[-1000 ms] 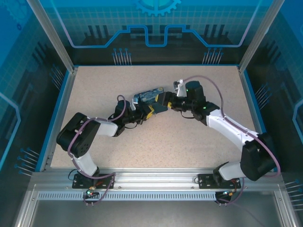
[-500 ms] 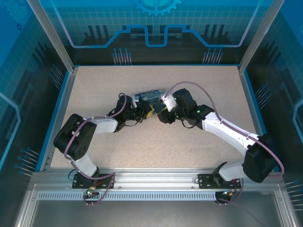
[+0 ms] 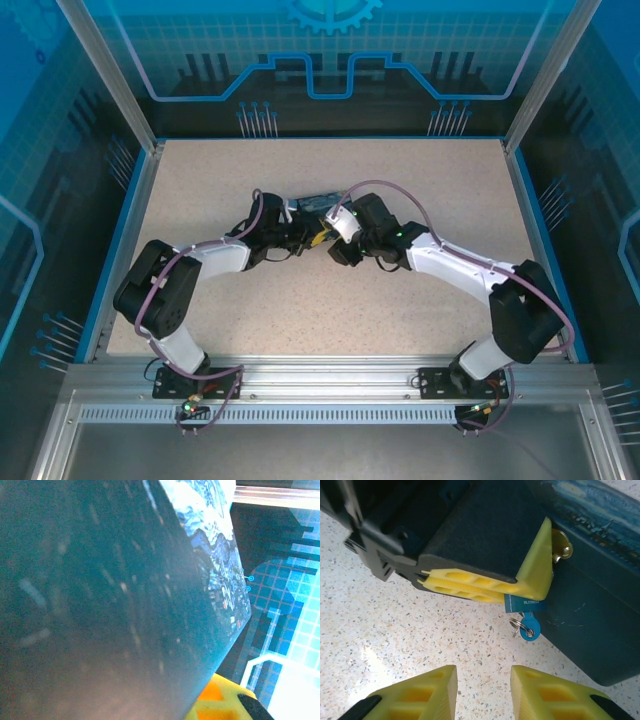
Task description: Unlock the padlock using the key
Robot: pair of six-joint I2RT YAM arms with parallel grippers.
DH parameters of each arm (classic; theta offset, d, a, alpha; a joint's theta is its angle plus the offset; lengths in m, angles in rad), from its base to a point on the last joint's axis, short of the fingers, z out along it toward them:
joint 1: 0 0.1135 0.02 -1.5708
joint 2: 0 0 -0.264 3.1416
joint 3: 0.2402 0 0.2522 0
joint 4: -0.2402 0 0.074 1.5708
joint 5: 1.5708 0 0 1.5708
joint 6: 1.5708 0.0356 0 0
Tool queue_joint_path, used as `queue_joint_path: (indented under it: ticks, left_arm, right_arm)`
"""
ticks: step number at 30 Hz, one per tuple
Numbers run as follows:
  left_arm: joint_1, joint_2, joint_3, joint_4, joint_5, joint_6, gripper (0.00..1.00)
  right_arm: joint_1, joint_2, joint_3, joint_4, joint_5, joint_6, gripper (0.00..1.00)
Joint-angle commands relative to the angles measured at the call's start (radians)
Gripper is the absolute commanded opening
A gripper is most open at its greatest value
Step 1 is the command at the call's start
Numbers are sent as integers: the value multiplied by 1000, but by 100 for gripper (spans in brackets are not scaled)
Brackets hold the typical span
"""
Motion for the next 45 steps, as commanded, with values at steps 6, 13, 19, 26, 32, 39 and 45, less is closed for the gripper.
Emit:
queue_joint_path:
  ticks: [6, 13, 19, 26, 32, 39, 45]
  left_arm:
    - [0, -35, 50, -46, 51, 18, 0]
    - [-1, -36, 67, -66, 55, 26, 0]
    - [0, -37, 68, -73, 57, 32, 0]
    - [-1, -36, 63, -83, 56, 44, 0]
    - [-1, -29, 65, -83, 59, 49, 0]
    - [-1, -25, 61, -76, 62, 49, 0]
    - [-1, -25, 51, -64, 61, 44, 0]
  right_arm:
    - [29, 59, 20, 54, 80, -45, 33]
    - [32, 93, 32, 91, 100, -46, 33]
    - [34, 123, 56, 110, 107, -45, 32]
    - [32, 128, 72, 114, 107, -46, 30]
    - [29, 119, 90, 110, 107, -46, 29]
    - [18, 116, 96, 129, 92, -31, 25]
    - [11, 120, 93, 131, 64, -18, 5]
